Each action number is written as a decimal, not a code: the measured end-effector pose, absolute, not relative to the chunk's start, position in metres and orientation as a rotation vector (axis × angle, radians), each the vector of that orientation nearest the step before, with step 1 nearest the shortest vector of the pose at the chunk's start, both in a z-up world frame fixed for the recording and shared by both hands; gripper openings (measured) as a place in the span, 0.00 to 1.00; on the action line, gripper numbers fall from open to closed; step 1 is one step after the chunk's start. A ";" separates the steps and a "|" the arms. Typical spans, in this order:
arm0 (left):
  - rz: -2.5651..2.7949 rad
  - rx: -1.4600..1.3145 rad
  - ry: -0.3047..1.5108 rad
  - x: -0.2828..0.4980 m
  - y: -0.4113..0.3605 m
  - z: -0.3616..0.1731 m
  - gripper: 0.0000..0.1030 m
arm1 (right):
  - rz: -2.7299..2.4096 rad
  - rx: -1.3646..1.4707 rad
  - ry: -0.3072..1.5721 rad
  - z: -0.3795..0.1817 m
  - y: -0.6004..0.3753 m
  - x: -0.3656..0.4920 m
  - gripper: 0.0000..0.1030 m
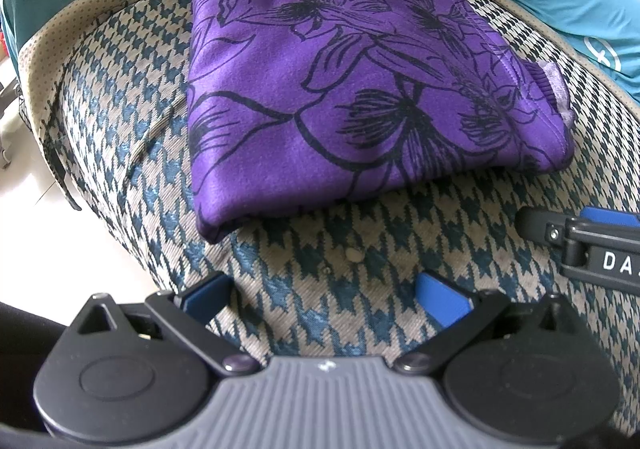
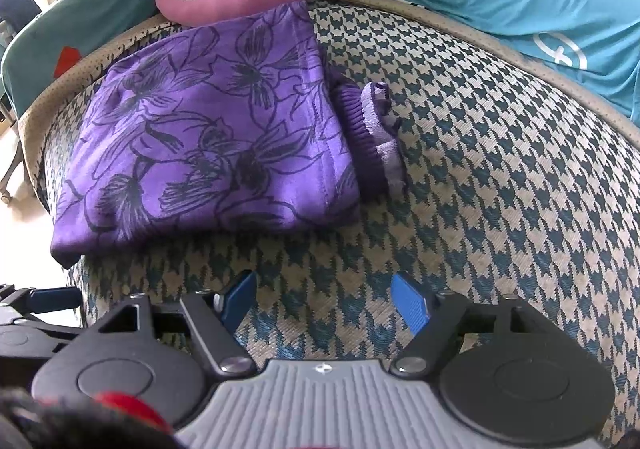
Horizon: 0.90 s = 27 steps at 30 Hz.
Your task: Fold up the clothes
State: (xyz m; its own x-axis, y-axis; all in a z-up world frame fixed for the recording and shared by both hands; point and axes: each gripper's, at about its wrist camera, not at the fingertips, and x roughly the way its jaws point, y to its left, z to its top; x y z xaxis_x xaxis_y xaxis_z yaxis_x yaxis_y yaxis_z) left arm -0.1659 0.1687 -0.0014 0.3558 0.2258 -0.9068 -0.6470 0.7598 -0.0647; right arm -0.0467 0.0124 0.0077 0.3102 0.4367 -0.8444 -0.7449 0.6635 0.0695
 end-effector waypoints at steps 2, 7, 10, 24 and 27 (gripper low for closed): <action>0.593 -0.458 1.067 -0.166 0.166 -0.001 1.00 | 0.803 -0.369 0.976 0.007 0.013 -0.047 0.73; 0.597 -0.460 1.066 -0.165 0.164 -0.001 1.00 | 0.806 -0.371 0.975 0.006 0.013 -0.047 0.73; 0.598 -0.462 1.066 -0.165 0.163 -0.001 1.00 | 0.811 -0.371 0.977 0.006 0.015 -0.048 0.73; 0.601 -0.465 1.066 -0.164 0.162 -0.001 1.00 | 0.818 -0.380 0.977 0.004 0.017 -0.049 0.73; 0.601 -0.464 1.065 -0.164 0.159 0.000 1.00 | 0.817 -0.381 0.977 0.004 0.017 -0.049 0.73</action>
